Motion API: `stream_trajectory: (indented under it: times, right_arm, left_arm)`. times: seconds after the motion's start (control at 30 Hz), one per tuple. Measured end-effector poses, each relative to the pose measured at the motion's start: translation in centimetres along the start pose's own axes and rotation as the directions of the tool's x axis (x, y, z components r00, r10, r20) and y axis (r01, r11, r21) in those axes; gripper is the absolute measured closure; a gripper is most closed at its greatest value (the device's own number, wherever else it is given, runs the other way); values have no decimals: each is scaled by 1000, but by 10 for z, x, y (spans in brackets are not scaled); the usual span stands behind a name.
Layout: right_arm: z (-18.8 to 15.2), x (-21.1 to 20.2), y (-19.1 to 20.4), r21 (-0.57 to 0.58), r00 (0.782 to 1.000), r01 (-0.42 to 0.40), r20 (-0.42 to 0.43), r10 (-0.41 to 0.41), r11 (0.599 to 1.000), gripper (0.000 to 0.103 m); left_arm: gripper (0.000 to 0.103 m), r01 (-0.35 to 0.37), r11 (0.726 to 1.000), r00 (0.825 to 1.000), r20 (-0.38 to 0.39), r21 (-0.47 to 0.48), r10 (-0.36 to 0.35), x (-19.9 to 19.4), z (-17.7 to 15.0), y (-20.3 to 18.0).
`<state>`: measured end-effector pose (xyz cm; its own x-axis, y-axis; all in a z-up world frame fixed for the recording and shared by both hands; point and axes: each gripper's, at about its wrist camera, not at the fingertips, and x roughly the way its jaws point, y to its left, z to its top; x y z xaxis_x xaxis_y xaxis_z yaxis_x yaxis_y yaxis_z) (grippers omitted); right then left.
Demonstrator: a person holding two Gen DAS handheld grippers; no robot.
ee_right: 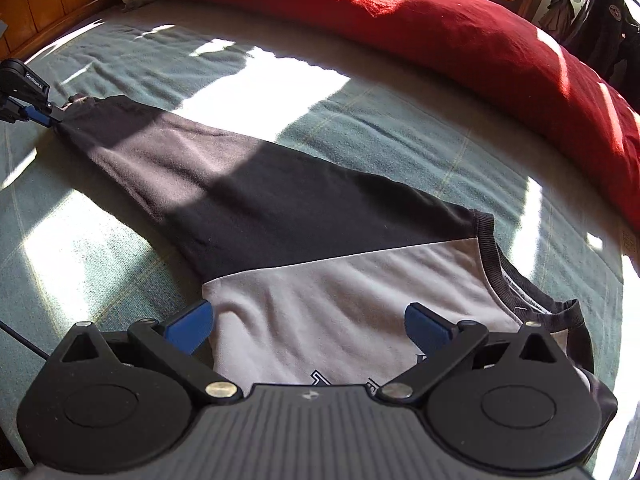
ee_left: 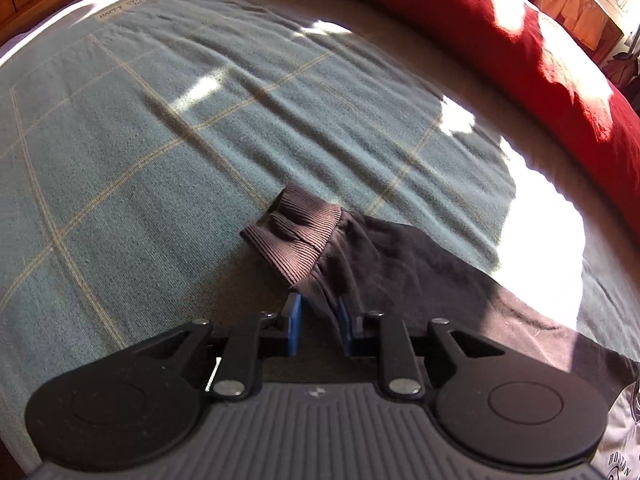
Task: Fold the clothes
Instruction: 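Lay the sleeve flat and open the left gripper to release the cuff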
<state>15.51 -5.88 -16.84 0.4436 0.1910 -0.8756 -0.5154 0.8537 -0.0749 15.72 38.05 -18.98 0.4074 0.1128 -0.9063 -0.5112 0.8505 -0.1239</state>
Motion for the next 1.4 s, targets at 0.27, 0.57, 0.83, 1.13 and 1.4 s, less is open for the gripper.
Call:
stream_trajectory:
  times: [0.27, 0.57, 0.83, 1.13, 1.4]
  right_arm:
    - [35, 27, -33, 23, 997, -73, 18, 73, 997, 0]
    - [62, 120, -57, 182, 996, -93, -1, 95, 979, 0]
    - [71, 153, -54, 130, 999, -31, 43, 25, 991, 0]
    - [104, 142, -58, 230, 999, -39, 19, 36, 972, 0]
    - [82, 129, 20, 233, 974, -218, -15, 227, 948, 0]
  left_arm:
    - [71, 24, 963, 999, 24, 267, -32, -21, -15, -44]
    - [60, 191, 864, 978, -12, 466, -210, 25, -23, -125]
    - [55, 145, 873, 986, 1, 466, -164, 58, -20, -119]
    - [49, 168, 872, 978, 33, 459, -205, 29, -4, -108]
    - [32, 94, 870, 993, 13, 485, -115, 42, -25, -67]
